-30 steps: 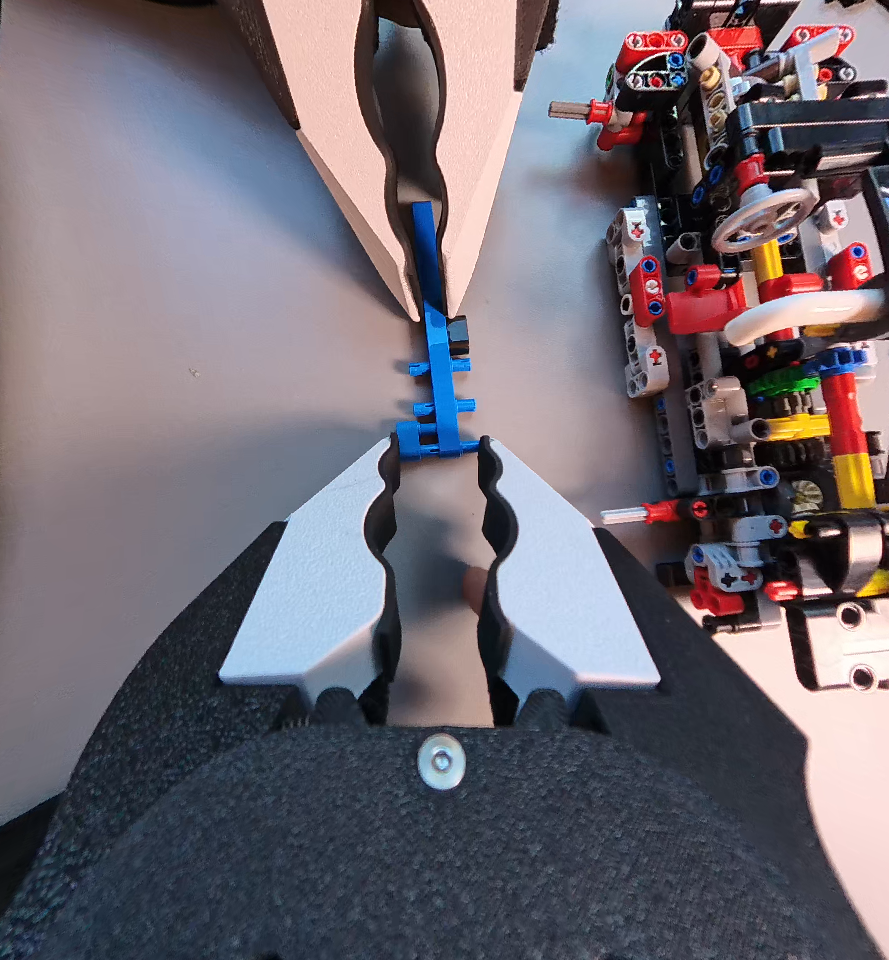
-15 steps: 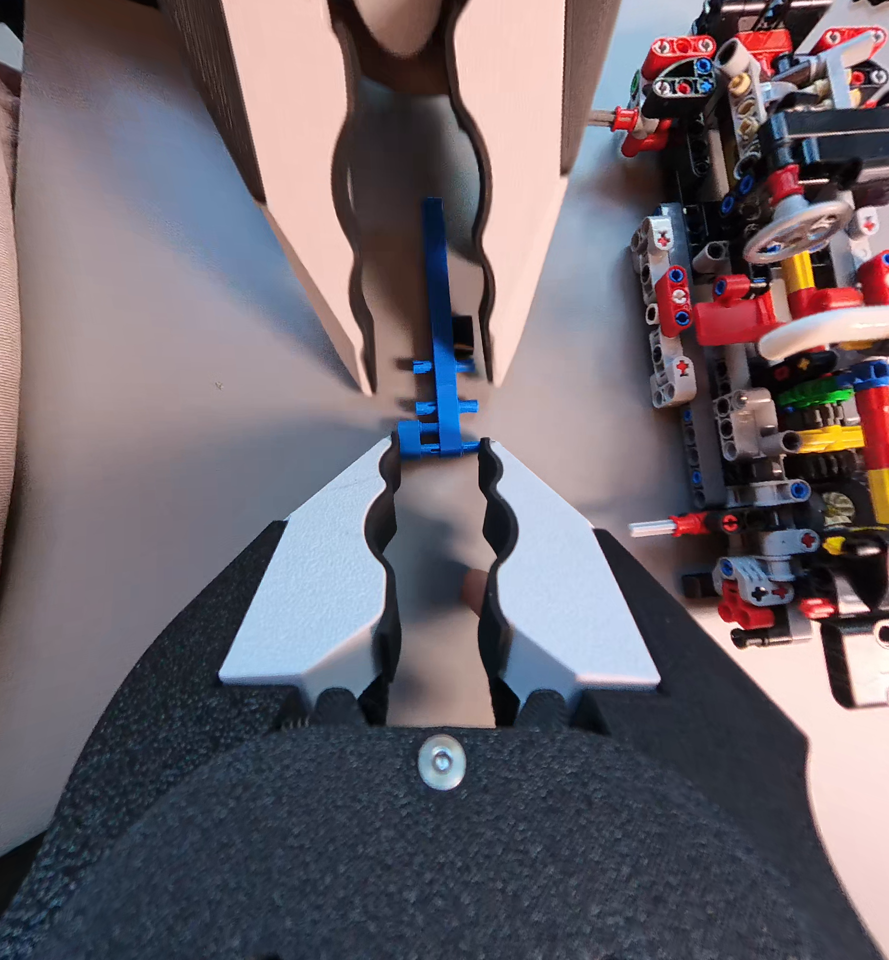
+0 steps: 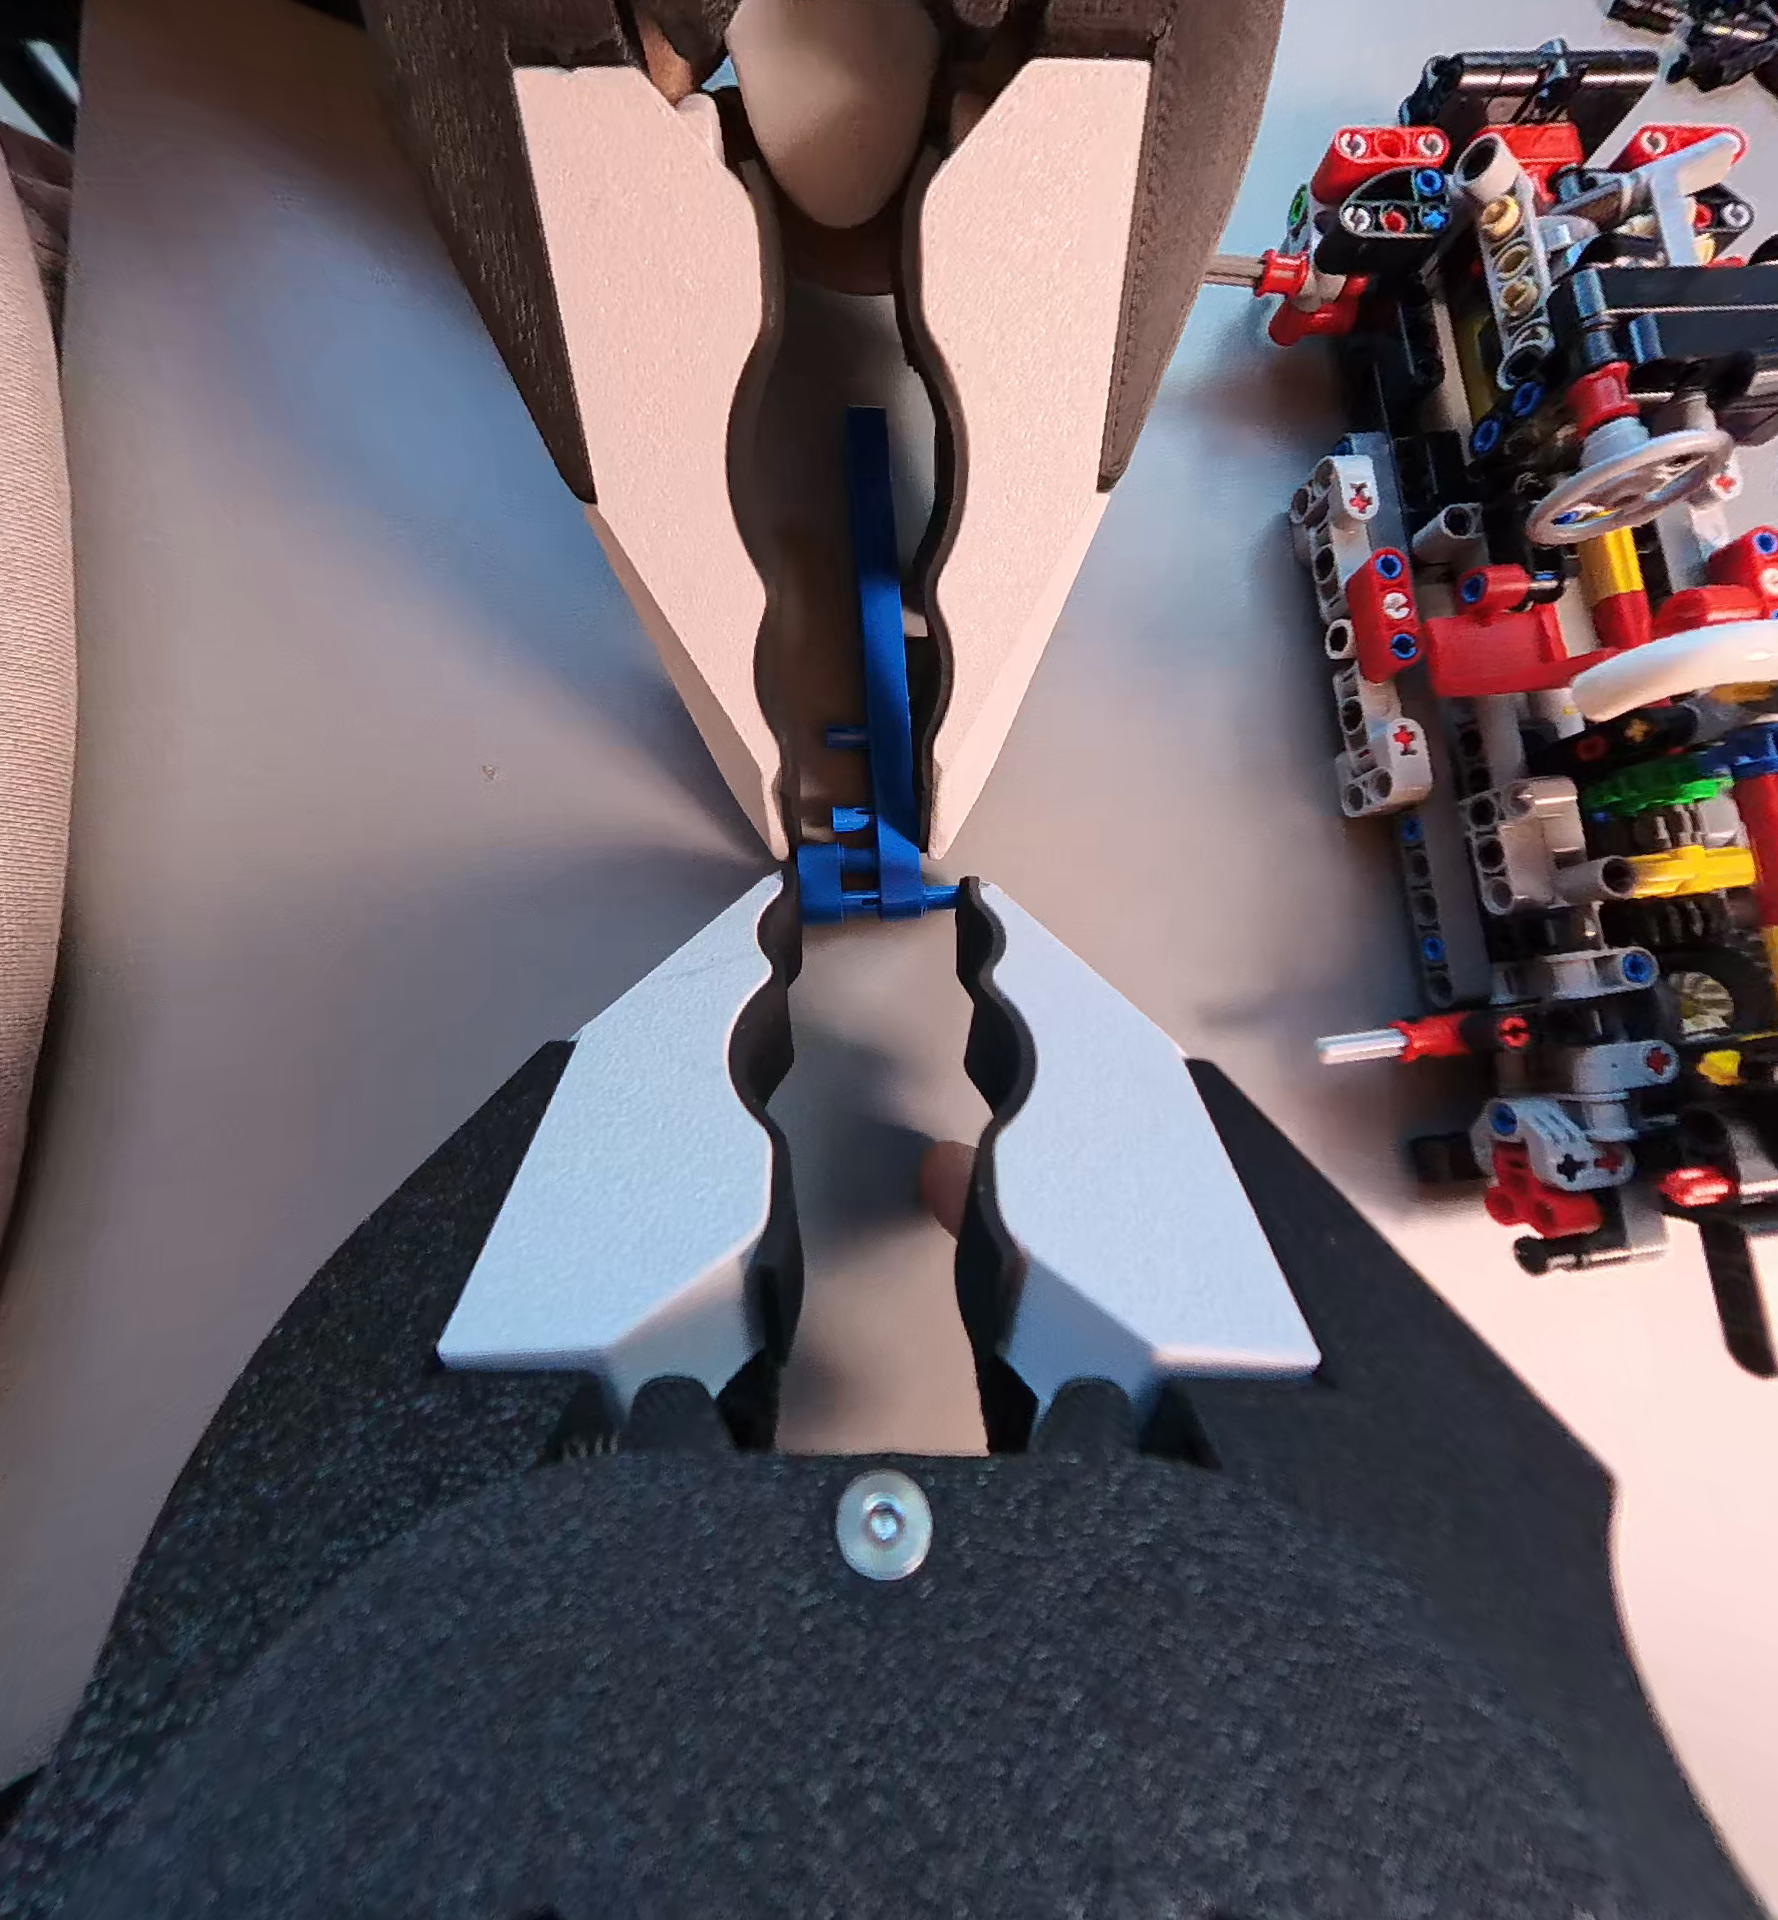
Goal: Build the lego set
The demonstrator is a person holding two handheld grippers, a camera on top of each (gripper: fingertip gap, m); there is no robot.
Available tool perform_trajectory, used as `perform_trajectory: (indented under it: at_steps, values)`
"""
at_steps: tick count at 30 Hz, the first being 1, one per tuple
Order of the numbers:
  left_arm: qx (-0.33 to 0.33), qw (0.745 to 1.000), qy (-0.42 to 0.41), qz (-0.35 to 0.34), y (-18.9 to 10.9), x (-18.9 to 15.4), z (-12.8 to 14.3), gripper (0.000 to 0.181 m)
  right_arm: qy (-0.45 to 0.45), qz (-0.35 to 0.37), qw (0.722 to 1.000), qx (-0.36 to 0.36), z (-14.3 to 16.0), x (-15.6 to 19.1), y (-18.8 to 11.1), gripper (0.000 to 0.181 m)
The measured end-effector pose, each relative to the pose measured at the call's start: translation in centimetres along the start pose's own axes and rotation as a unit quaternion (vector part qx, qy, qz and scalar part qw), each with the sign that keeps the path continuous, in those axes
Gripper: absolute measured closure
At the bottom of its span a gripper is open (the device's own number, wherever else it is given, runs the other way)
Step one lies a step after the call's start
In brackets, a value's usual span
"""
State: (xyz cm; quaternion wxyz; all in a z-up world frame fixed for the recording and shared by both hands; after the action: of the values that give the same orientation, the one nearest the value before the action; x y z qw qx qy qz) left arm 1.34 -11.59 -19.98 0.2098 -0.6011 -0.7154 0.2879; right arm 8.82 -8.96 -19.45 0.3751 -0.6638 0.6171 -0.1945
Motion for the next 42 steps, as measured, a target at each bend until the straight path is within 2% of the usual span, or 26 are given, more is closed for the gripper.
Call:
perform_trajectory:
  at_steps: [8,13,18,24,37,42]
  values:
    - [0.006,0.999,0.03,0.023,0.9,-0.7,-0.8,0.161,0.021,0.022,0.999,0.011,0.7,1.1,-1.0,0.154]
    - [0.004,0.998,0.053,0.039,3.0,0.0,-2.8,0.158,0.066,0.066,0.995,0.024,2.9,1.2,-3.1,0.154]
    - [0.027,0.997,0.032,0.06,4.5,1.0,-4.3,0.15,0.105,0.077,0.991,0.023,4.5,0.9,-4.3,0.154]
    - [0.043,0.997,-0.013,0.06,4.8,1.3,-4.6,0.147,0.104,0.077,0.991,0.031,4.7,0.7,-4.4,0.154]
    - [0.046,0.997,-0.013,0.057,4.8,1.0,-4.6,0.153,0.122,0.059,0.99,0.031,4.7,0.6,-4.4,0.154]
    - [0.024,0.998,-0.02,0.047,4.7,1.0,-4.4,0.148,0.124,0.057,0.99,0.03,4.7,0.6,-4.4,0.153]
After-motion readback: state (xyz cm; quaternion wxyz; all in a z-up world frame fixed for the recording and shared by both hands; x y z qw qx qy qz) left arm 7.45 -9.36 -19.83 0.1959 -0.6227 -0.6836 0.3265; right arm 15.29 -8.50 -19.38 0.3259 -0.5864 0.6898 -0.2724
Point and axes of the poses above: each gripper's, where its closed fingertips meet, y out along the fingers, z out of its underside, x = y × z across the jaws, the point moved 6 cm from there along -y, back along the fingers, and after that the axes turned 9 degrees about z, right-handed, at the moved point
